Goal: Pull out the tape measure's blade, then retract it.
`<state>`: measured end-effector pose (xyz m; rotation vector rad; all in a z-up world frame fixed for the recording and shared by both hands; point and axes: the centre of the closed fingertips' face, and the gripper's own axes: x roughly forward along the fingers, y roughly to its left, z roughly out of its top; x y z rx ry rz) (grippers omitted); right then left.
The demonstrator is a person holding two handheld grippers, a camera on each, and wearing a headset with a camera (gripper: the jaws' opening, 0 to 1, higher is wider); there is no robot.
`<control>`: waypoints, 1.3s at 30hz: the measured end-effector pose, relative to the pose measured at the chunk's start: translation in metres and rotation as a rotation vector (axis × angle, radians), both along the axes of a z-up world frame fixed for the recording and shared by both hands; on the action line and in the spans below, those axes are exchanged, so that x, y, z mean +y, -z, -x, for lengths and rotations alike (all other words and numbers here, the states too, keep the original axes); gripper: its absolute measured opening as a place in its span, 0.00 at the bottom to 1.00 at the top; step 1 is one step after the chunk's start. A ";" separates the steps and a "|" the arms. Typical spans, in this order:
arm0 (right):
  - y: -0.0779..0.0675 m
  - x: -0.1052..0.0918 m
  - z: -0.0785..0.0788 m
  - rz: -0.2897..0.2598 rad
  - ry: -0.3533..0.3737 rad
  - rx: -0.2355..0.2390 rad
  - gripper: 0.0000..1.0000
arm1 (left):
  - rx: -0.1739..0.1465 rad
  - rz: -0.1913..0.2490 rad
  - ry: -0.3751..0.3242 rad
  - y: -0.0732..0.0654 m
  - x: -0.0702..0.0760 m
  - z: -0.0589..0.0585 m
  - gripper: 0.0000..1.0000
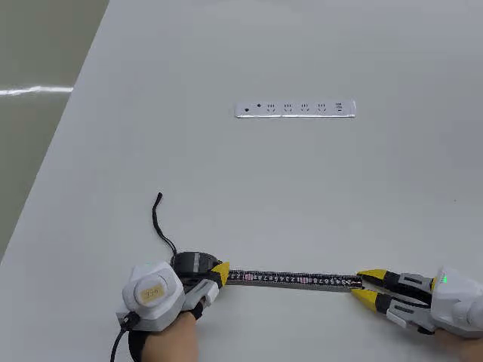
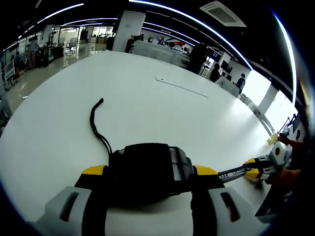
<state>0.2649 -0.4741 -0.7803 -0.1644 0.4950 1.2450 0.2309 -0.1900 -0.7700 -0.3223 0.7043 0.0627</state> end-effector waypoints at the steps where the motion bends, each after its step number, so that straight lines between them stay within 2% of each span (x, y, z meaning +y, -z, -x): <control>1: 0.000 0.000 0.000 0.002 -0.004 -0.004 0.16 | -0.001 0.000 0.000 0.000 0.000 0.000 0.66; 10: 0.001 0.000 -0.001 0.007 -0.013 -0.023 0.13 | -0.002 0.000 -0.004 0.000 0.000 0.000 0.66; 18: 0.001 0.001 0.000 -0.004 -0.013 -0.018 0.13 | 0.001 -0.003 -0.004 0.000 0.000 0.000 0.66; 33: 0.001 0.002 0.003 -0.018 -0.007 -0.010 0.12 | 0.022 -0.003 -0.013 0.000 0.000 0.001 0.64; 39: 0.001 0.005 0.003 -0.017 -0.010 -0.022 0.12 | 0.027 -0.002 -0.019 0.000 0.000 0.001 0.64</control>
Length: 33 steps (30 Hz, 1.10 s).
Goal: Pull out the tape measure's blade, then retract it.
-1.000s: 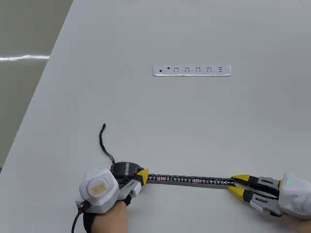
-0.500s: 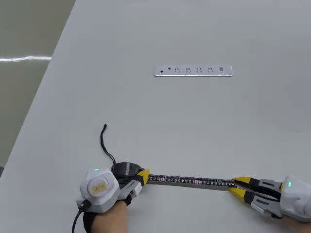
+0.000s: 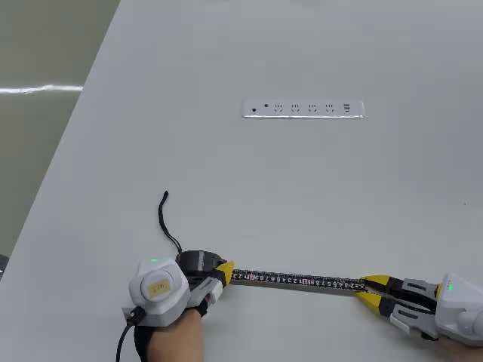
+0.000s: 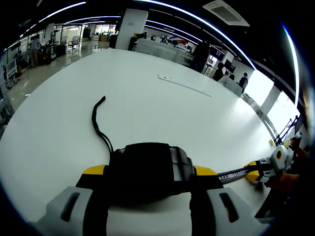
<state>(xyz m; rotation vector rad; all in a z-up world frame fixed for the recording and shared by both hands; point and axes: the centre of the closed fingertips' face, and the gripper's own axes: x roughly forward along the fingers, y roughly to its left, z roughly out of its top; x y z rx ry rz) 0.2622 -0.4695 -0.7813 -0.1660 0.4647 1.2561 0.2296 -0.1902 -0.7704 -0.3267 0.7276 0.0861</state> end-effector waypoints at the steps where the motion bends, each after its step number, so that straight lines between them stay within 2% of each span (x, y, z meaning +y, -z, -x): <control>1: 0.000 0.000 0.000 0.000 0.000 0.000 0.12 | -0.001 -0.003 0.002 0.000 0.000 0.000 0.64; 14: 0.000 0.008 0.000 0.004 -0.028 -0.010 0.12 | 0.007 -0.001 0.008 0.000 0.000 0.000 0.63; 33: 0.001 0.050 0.006 -0.007 -0.105 -0.011 0.11 | 0.006 0.001 0.010 0.001 0.000 -0.001 0.64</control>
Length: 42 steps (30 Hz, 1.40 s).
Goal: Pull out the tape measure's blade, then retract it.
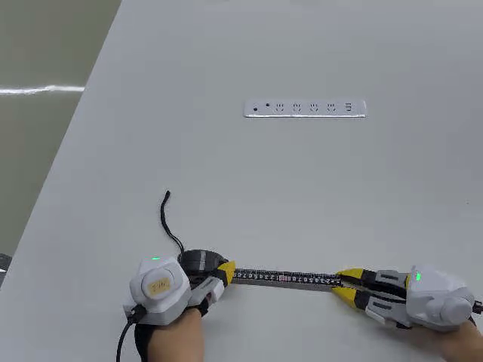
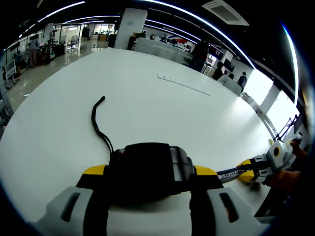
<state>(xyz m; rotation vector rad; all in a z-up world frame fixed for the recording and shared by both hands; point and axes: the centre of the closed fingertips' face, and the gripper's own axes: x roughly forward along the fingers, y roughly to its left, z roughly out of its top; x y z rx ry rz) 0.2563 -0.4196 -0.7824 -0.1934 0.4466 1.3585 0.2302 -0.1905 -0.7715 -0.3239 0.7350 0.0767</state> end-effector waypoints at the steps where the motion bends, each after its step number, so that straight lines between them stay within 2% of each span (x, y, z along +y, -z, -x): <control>1: 0.000 0.002 0.000 -0.001 -0.004 0.001 0.11 | 0.000 0.001 -0.001 0.000 0.000 0.000 0.64; 17: 0.001 0.032 0.008 -0.005 -0.049 -0.009 0.12 | -0.002 0.000 -0.001 0.000 0.000 0.000 0.64; 42: 0.003 0.074 0.014 -0.011 -0.095 0.004 0.12 | -0.004 0.001 -0.002 -0.001 0.000 0.000 0.64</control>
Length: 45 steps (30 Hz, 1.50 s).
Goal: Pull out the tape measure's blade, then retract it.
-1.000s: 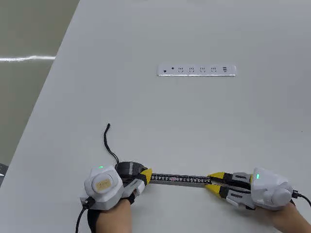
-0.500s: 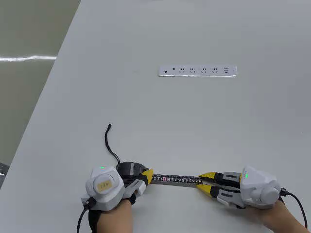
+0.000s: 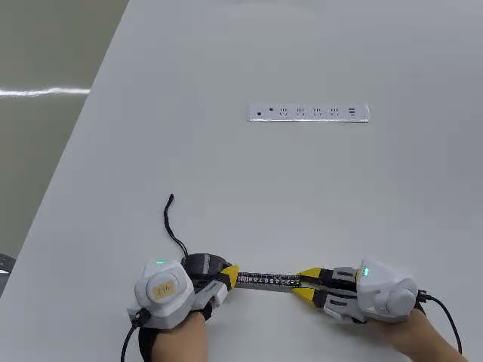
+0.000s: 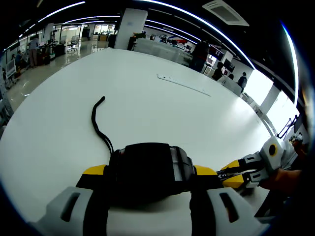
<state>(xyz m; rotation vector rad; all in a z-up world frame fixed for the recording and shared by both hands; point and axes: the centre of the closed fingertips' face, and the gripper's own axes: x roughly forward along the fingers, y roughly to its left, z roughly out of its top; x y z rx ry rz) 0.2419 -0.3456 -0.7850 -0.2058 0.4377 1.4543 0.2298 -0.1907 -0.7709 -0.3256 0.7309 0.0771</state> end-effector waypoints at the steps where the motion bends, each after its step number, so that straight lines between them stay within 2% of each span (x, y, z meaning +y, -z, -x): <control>1: 0.000 0.001 0.000 0.000 -0.001 0.002 0.12 | 0.000 0.000 0.000 0.000 0.000 0.000 0.64; 19: 0.000 0.018 0.002 -0.001 -0.024 0.002 0.12 | -0.002 -0.001 -0.001 0.000 0.000 -0.001 0.64; 45: 0.000 0.055 0.010 -0.005 -0.058 0.000 0.12 | -0.005 0.003 0.001 0.001 0.001 0.000 0.64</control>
